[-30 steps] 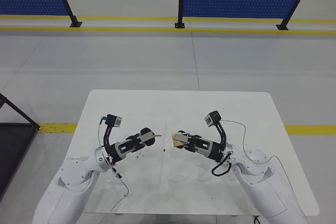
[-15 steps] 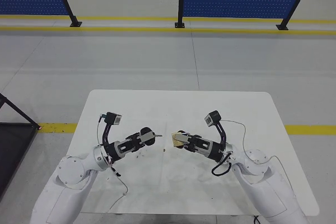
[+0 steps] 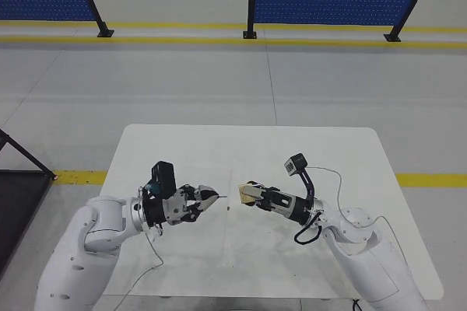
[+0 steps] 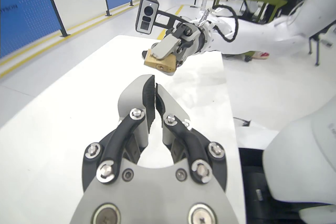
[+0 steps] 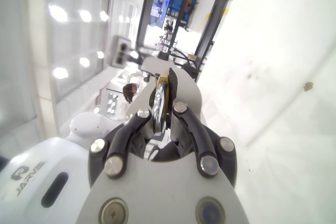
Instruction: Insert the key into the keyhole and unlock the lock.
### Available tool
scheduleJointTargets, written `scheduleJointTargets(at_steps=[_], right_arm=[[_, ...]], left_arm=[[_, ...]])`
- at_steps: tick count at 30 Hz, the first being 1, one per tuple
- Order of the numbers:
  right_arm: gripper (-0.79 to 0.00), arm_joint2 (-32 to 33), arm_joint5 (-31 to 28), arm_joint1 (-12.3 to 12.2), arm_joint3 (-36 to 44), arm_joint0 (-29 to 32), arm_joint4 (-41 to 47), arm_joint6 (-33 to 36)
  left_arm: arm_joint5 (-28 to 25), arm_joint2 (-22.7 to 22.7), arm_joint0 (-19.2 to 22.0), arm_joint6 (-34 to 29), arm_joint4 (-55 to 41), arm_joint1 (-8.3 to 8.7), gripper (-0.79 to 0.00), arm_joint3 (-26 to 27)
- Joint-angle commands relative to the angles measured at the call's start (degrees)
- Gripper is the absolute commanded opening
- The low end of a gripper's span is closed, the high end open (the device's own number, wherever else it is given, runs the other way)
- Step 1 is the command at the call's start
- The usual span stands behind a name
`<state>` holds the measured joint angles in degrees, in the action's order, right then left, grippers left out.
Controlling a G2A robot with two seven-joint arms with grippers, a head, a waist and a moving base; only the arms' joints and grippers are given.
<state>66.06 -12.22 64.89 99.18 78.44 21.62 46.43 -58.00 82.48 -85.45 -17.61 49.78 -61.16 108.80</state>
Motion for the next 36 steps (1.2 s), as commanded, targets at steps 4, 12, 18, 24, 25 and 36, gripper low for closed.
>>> scheduleJointTargets(at_steps=[4,12,18,24,25,36], right_arm=[[-0.785,0.0,0.0,0.0,0.0,0.0,0.0,0.0],[-0.785,0.0,0.0,0.0,0.0,0.0,0.0,0.0],[-0.785,0.0,0.0,0.0,0.0,0.0,0.0,0.0],[-0.785,0.0,0.0,0.0,0.0,0.0,0.0,0.0],[-0.785,0.0,0.0,0.0,0.0,0.0,0.0,0.0],[-0.785,0.0,0.0,0.0,0.0,0.0,0.0,0.0]], left_arm=[[0.0,-2.33,0.69,22.21,29.48,1.8,-0.785,-0.16],[3.53,-4.08,1.83,51.43,57.73,4.12,-0.785,-4.81],[5.38,-5.39,2.68,58.2,64.77,4.85,-0.785,-6.51],[5.38,-5.39,2.68,58.2,64.77,4.85,-0.785,-6.51],[5.38,-5.39,2.68,58.2,64.77,4.85,-0.785,-6.51],[24.81,-7.6,6.47,70.64,93.62,7.46,-0.785,-7.89]])
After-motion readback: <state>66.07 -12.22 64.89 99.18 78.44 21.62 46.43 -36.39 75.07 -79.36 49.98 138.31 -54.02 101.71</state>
